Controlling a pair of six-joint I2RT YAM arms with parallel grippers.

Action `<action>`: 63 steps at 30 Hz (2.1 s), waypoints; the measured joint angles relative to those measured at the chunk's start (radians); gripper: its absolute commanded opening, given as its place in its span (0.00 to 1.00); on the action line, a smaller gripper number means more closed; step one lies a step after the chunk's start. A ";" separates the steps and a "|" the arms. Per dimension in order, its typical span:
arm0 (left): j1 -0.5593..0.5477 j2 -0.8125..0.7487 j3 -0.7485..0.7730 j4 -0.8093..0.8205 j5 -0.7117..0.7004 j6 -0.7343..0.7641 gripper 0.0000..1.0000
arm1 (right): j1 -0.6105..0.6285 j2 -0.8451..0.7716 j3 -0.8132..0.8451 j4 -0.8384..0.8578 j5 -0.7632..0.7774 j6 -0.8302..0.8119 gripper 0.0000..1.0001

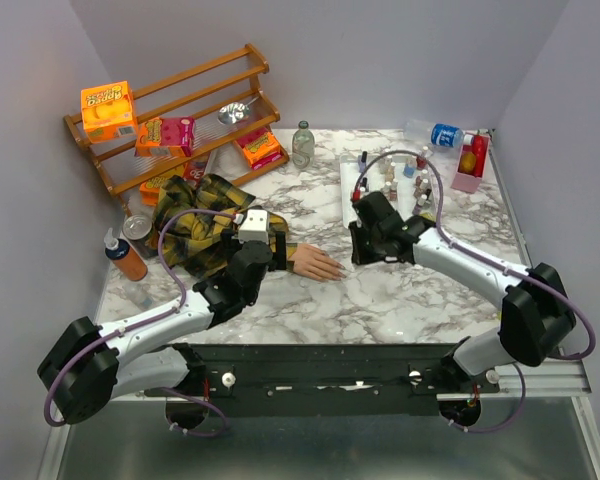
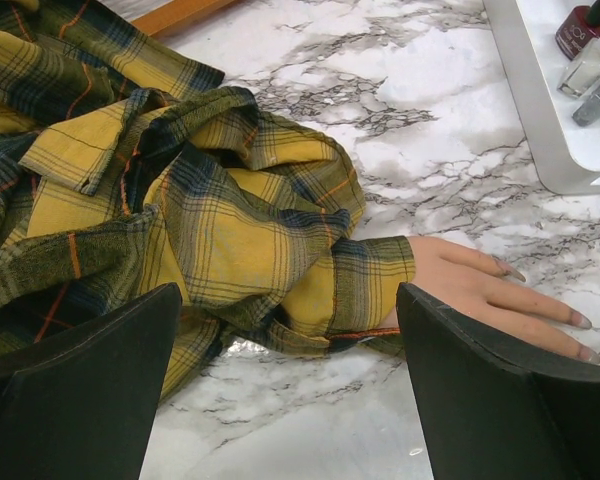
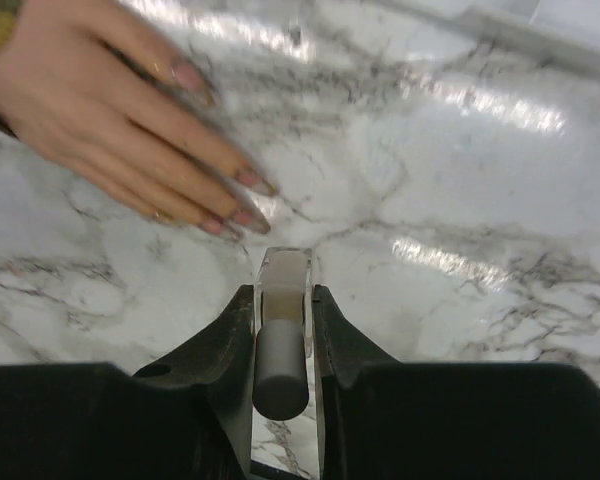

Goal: Paint the nails

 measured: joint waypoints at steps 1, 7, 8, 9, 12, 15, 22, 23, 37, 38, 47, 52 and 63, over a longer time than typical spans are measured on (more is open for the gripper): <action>0.000 0.000 0.000 0.000 0.000 0.000 0.99 | -0.014 0.009 0.044 -0.012 0.001 -0.009 0.20; 0.000 -0.001 -0.001 0.005 0.000 0.000 0.99 | -0.114 0.082 0.260 -0.074 0.004 -0.065 0.20; 0.000 -0.001 -0.002 0.009 0.000 -0.001 0.99 | -0.139 0.099 0.290 -0.085 0.004 -0.074 0.20; 0.000 -0.001 -0.004 0.011 0.000 0.000 0.99 | -0.163 0.116 0.319 -0.096 0.007 -0.082 0.20; 0.000 -0.001 -0.008 0.016 0.001 -0.001 0.99 | -0.232 0.177 0.405 -0.138 0.022 -0.104 0.20; 0.000 -0.001 -0.011 0.019 0.001 -0.001 0.99 | -0.278 0.242 0.470 -0.163 0.035 -0.118 0.20; 0.000 -0.001 -0.012 0.027 0.001 -0.001 0.99 | -0.355 0.393 0.563 -0.194 0.038 -0.143 0.20; 0.000 -0.001 -0.013 0.029 0.001 -0.001 0.99 | -0.361 0.414 0.578 -0.194 0.037 -0.144 0.20; 0.000 -0.002 -0.017 0.037 0.001 -0.001 0.99 | -0.380 0.571 0.638 -0.138 0.021 -0.142 0.20; 0.000 -0.001 -0.017 0.037 0.001 -0.001 0.99 | -0.380 0.579 0.638 -0.130 0.019 -0.140 0.20; 0.000 -0.002 -0.018 0.037 0.001 -0.001 0.99 | -0.380 0.640 0.645 -0.106 0.005 -0.132 0.26; 0.000 -0.002 -0.018 0.037 0.001 -0.001 0.99 | -0.380 0.644 0.646 -0.100 0.002 -0.128 0.37; 0.000 -0.002 -0.018 0.037 0.001 -0.001 0.99 | -0.380 0.641 0.646 -0.096 0.003 -0.124 0.51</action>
